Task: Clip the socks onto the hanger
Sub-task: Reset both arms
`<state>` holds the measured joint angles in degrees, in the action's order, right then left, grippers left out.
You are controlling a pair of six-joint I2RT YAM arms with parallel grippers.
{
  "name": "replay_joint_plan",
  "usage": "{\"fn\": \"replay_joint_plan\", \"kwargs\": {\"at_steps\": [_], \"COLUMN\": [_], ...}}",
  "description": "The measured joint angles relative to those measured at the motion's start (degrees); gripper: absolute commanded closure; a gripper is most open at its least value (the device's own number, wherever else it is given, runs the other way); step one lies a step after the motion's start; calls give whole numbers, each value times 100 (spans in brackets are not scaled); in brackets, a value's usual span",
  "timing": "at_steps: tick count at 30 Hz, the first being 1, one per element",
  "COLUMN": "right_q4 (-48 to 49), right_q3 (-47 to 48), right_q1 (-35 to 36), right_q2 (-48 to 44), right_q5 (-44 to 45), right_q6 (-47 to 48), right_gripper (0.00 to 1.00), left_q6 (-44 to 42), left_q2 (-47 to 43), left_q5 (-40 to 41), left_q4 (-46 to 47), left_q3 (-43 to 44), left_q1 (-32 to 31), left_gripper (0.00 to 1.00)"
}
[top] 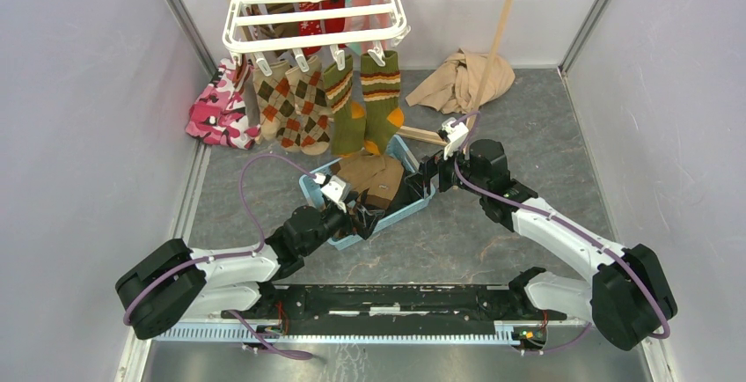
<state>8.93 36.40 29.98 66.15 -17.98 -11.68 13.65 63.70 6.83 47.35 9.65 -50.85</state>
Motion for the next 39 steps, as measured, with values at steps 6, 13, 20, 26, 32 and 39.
{"fn": "replay_joint_plan", "kwargs": {"at_steps": [6,13,20,26,32,39], "right_q4": [17,26,24,-2,-127,-354], "right_q3": [0,0,0,0,15,164], "right_q1": [0,0,0,0,0,-4], "right_q2": [0,0,0,0,-4,-160], "right_q5": [0,2,2,11,74,286], "right_q6": [2,17,44,87,181,330], "right_gripper": [2,2,2,2,2,2], "left_q6": [-4,-4,-4,-7,-4,-4], "left_q2": [0,-9,-208,-520,-1178,-2059], "left_q5": [-2,-2,-11,-74,-136,-138], "left_q4": [0,-4,-31,-210,-767,-1652], "left_q3": [2,2,0,0,13,186], "left_q1": [0,0,0,0,0,0], "left_gripper": [0,0,0,0,0,0]}}
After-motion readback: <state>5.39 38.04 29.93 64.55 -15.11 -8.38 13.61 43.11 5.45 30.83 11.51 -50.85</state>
